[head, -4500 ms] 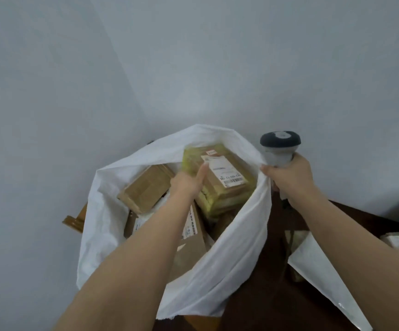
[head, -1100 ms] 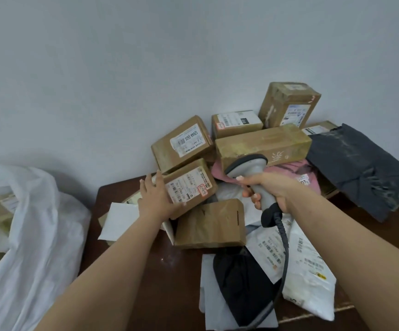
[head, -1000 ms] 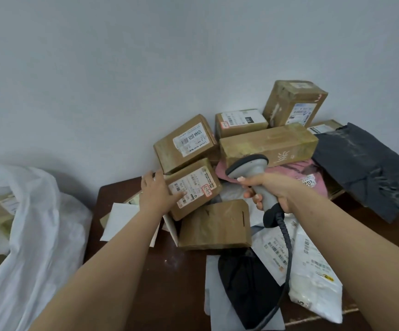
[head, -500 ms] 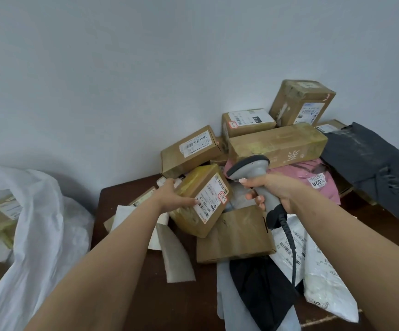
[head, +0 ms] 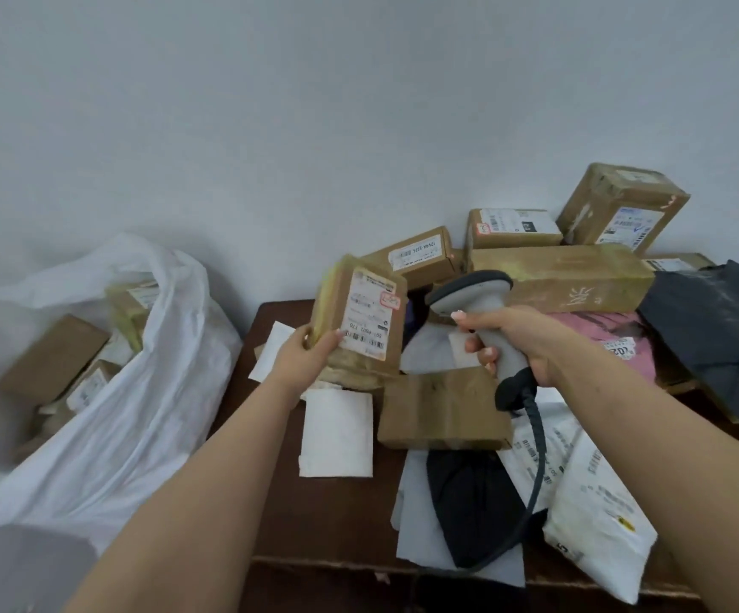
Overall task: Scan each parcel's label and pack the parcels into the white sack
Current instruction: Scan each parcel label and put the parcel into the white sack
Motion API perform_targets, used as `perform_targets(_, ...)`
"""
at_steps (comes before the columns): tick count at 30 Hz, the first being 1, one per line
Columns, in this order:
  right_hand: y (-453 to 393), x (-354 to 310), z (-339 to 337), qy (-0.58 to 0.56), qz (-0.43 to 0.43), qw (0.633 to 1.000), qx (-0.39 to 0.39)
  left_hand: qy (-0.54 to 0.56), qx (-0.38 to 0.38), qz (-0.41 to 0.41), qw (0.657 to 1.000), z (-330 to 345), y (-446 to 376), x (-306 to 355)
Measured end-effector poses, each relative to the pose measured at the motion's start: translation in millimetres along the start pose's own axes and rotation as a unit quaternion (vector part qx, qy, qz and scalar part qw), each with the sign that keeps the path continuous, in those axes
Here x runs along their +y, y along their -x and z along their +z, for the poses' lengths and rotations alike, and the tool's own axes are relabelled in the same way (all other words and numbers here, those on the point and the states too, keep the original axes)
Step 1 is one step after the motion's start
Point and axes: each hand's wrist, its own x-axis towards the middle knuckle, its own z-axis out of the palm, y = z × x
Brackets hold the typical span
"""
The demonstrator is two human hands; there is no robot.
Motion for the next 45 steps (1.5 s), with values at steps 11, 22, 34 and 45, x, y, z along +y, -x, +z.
perform_targets(11,78,-24,29,0.139,-0.104,0.978,-0.112,0.232,0.151,0.046,0.96,-17,76,17)
perform_targets(22,108,-36,25,0.135,-0.15,0.971,-0.126,0.237,0.202,0.078,0.947,-26,105,34)
perform_targets(34,104,-38,34,0.134,-0.151,0.969,-0.142,0.252,0.212,0.096,0.939,-40,103,26)
perform_targets(45,70,-30,116,0.131,-0.106,0.976,-0.141,0.207,0.18,-0.011,0.962,-95,96,-4)
